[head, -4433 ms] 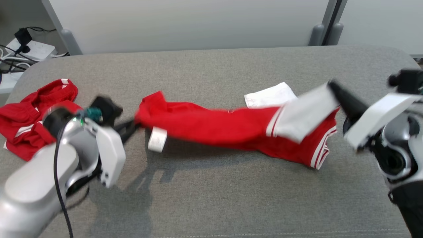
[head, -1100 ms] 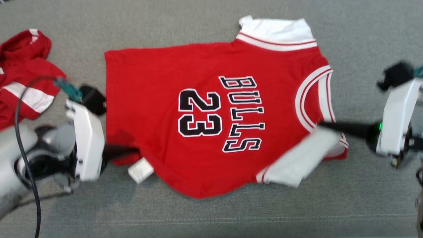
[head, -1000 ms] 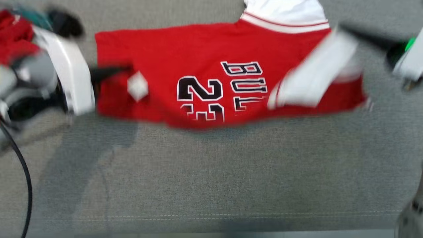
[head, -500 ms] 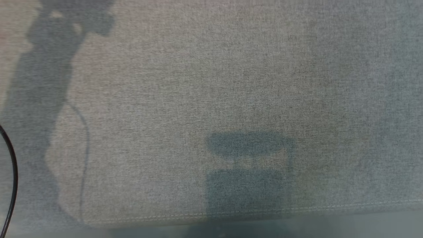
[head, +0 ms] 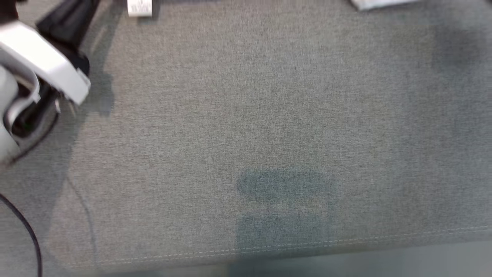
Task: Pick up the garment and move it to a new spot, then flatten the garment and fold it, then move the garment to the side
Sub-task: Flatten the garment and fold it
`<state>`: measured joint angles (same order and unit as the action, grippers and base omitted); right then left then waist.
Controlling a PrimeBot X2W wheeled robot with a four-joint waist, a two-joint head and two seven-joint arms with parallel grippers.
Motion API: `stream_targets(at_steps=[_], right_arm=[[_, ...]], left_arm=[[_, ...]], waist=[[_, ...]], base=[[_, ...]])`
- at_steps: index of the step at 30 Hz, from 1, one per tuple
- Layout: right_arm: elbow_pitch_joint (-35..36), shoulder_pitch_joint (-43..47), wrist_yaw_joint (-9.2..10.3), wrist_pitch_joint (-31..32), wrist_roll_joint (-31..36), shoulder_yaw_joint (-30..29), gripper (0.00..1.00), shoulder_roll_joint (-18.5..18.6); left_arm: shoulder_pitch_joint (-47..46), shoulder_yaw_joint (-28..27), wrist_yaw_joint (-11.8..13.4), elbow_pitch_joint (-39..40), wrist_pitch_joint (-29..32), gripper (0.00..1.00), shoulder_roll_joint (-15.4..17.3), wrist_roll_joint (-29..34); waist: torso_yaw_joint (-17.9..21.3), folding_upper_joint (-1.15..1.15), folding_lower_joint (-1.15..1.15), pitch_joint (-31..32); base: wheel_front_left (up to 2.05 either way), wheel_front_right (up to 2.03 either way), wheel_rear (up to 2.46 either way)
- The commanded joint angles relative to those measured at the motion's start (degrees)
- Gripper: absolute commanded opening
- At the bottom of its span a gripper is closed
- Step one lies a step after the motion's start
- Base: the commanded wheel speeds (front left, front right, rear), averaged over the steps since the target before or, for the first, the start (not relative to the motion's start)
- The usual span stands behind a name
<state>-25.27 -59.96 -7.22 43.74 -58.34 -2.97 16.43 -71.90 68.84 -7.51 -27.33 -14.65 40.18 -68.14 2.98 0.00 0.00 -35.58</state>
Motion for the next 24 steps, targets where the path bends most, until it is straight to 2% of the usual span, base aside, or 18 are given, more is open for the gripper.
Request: stream_targets(at_steps=[1, 8, 19, 24], right_arm=[[3.96, 5.41, -0.26, 2.8, -2.51, 0.7, 0.0, 1.13], [8.68, 19.8, -0.26, 7.86, -6.84, 2.05, 0.0, 1.35], [10.2, 33.13, -0.26, 11.51, -9.62, 3.14, 0.0, -1.11], [12.01, 38.9, -0.26, 12.88, -9.81, 2.69, 0.0, -1.17]], left_arm=[[4.13, -4.99, 0.03, 1.34, -0.32, 0.0, 2.38, 1.22], [18.6, -12.98, 0.03, 2.4, -0.34, 0.0, -0.15, 6.67], [31.17, -16.4, 0.03, -1.22, -0.34, 0.0, -3.78, 12.54], [35.73, -16.96, 0.02, -2.64, -0.34, 0.0, -4.36, 13.99]], waist=[[-0.61, 0.0, 0.0, 3.3], [-2.0, 0.0, 0.0, 11.52], [-3.45, 0.0, 0.0, 22.21], [-3.55, 0.0, 0.0, 25.76]], base=[[0.0, 0.0, 0.0], [0.0, 0.0, 0.0], [0.0, 0.0, 0.0], [0.0, 0.0, 0.0]])
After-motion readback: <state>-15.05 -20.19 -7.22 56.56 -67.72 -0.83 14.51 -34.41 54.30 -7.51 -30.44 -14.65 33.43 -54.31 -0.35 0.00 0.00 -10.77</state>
